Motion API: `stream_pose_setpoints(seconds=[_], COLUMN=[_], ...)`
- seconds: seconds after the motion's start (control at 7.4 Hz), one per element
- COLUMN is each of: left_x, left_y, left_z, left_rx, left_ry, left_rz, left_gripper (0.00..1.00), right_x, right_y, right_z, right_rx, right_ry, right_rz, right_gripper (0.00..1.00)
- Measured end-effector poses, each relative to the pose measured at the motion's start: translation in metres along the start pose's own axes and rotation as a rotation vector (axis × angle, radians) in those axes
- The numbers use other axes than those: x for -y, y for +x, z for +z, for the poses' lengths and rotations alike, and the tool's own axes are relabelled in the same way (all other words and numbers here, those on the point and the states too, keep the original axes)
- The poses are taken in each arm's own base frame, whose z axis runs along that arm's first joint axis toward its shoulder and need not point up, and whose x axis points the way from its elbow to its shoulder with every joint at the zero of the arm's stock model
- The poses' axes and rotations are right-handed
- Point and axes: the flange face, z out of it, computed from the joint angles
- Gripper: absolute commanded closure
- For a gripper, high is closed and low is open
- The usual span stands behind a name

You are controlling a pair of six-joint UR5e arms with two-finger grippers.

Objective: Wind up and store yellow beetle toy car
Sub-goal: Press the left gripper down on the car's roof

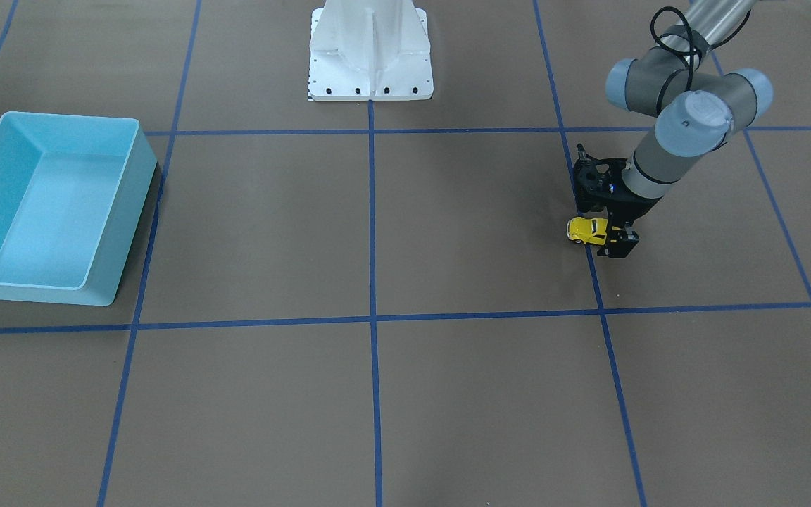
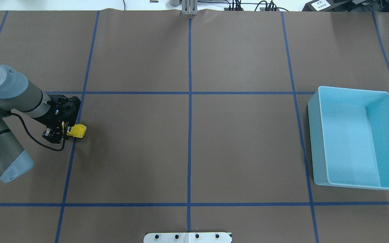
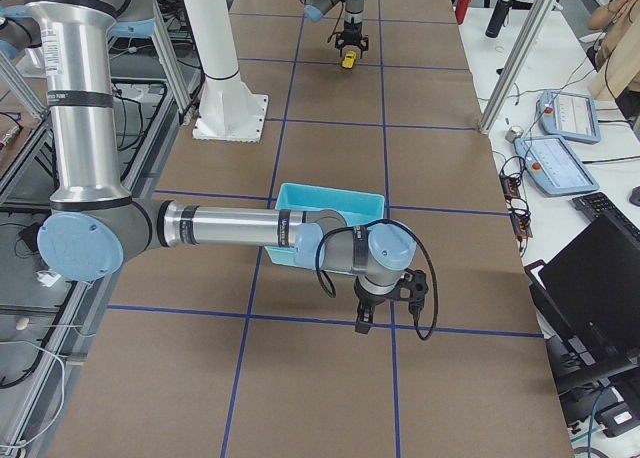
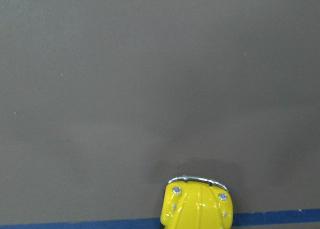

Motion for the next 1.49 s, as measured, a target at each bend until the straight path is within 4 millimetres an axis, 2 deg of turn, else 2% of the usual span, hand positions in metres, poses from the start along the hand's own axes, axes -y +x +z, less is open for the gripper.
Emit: stream_pose_setpoints(seconds=[0.14, 0.27, 0.41, 0.95, 1.22, 1.49], left_x=[0.000, 0.000, 0.001, 0.006, -0.005, -0.021], left_y=[0.001, 0.001, 0.001, -0.001, -0.007, -0.001], left_z=[0.001, 0.001, 0.001, -0.010, -0.022, -0.022], left_rx=[-0.003, -0.003, -0.001, 0.016, 0.039, 0.059], left_ry=[0.000, 0.002, 0.010, 0.047, 0.077, 0.102], left_rz=[0.000, 0.002, 0.006, 0.017, 0.010, 0.017], left_gripper=[0.65, 0.95, 1.00, 1.00, 1.00, 1.00], right_x=[0.000, 0.000, 0.000, -0.001, -0.001, -0.001], right_y=[0.000, 0.000, 0.000, 0.001, 0.001, 0.001], right_z=[0.000, 0.000, 0.000, 0.001, 0.001, 0.001], right_rx=[0.000, 0.000, 0.000, 0.000, 0.000, -0.001], right_ry=[0.000, -0.001, -0.001, -0.002, -0.002, -0.002], right_rz=[0.000, 0.001, 0.001, 0.002, 0.002, 0.001], right_gripper=[0.00, 0.00, 0.00, 0.00, 0.00, 0.00])
